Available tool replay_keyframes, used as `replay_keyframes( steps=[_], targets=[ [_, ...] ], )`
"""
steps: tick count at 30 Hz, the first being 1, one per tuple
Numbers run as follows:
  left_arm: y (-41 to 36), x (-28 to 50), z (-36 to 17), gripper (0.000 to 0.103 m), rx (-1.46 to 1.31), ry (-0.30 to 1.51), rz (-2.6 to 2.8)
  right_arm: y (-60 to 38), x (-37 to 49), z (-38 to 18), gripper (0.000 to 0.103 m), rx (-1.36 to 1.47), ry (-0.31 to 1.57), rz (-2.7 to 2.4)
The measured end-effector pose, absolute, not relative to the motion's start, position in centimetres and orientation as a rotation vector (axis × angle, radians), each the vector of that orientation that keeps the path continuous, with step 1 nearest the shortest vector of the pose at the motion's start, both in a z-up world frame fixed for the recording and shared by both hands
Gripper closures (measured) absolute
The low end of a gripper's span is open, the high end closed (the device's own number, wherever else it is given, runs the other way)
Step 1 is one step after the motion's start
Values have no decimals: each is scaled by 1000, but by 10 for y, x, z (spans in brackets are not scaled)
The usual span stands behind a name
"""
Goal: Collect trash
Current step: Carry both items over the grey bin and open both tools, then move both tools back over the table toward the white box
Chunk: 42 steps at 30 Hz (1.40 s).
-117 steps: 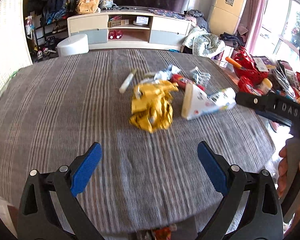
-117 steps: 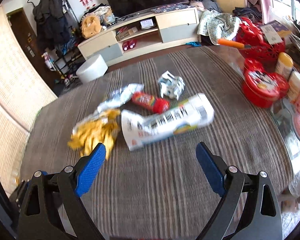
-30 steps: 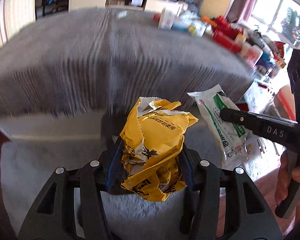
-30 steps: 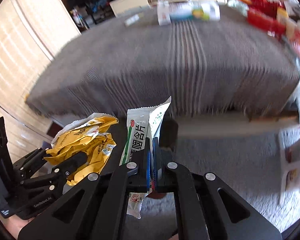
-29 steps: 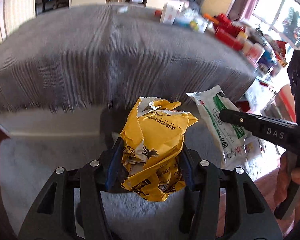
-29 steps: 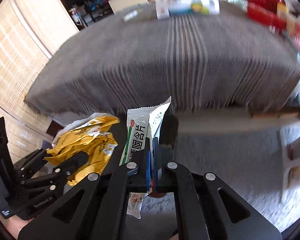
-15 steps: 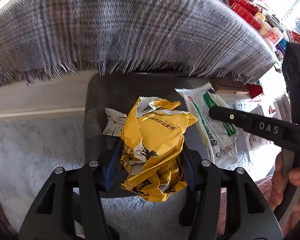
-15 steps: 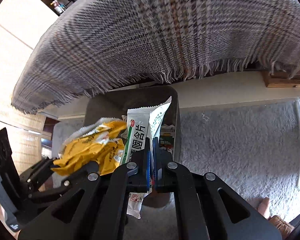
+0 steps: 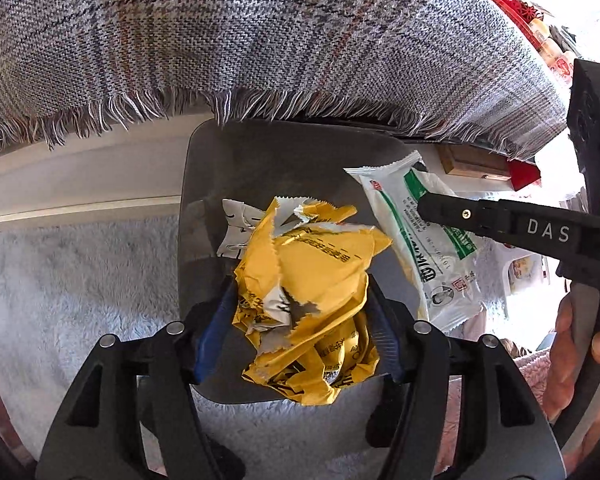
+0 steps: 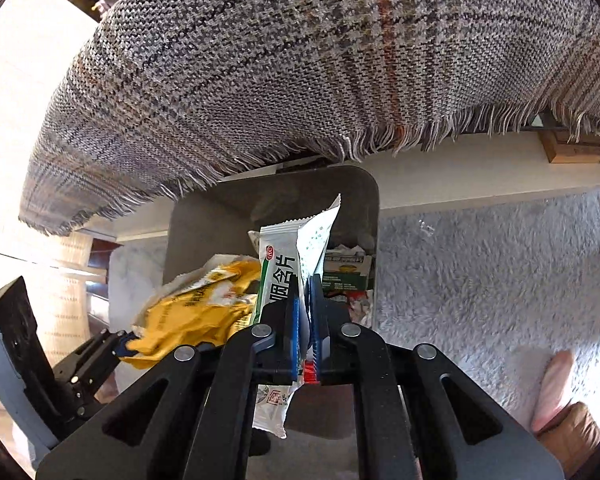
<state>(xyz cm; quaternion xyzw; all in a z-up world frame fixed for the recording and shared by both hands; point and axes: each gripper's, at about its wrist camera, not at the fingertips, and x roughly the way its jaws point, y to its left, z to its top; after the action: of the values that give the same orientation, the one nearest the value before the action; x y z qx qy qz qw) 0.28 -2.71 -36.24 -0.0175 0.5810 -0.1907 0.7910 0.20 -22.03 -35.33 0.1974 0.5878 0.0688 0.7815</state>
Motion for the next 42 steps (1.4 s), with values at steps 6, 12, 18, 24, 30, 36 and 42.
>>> replay_keyframes(
  steps=[6, 12, 18, 24, 30, 36, 42],
  targets=[
    [-30, 0, -349, 33, -27, 1201, -421, -219, 2, -343, 51, 388, 1226, 137],
    [-19, -7, -333, 18, -8, 1161, -400, -229, -2, -327, 24, 362, 1150, 106],
    [-9, -14, -312, 8, -12, 1138, -403, -238, -15, -305, 4, 244, 1100, 60],
    [-21, -21, -259, 8, 0, 1001, -435, -254, -26, -253, 3, 289, 984, 98],
    [-33, 3, -215, 8, -46, 927, -458, -291, -11, -213, 3, 410, 935, 80],
    [-50, 47, -183, 8, -2, 902, -487, -324, 25, -186, 3, 393, 898, 1],
    [-73, 104, -167, 8, 27, 888, -507, -350, 75, -173, 3, 393, 879, -43]
  ],
)
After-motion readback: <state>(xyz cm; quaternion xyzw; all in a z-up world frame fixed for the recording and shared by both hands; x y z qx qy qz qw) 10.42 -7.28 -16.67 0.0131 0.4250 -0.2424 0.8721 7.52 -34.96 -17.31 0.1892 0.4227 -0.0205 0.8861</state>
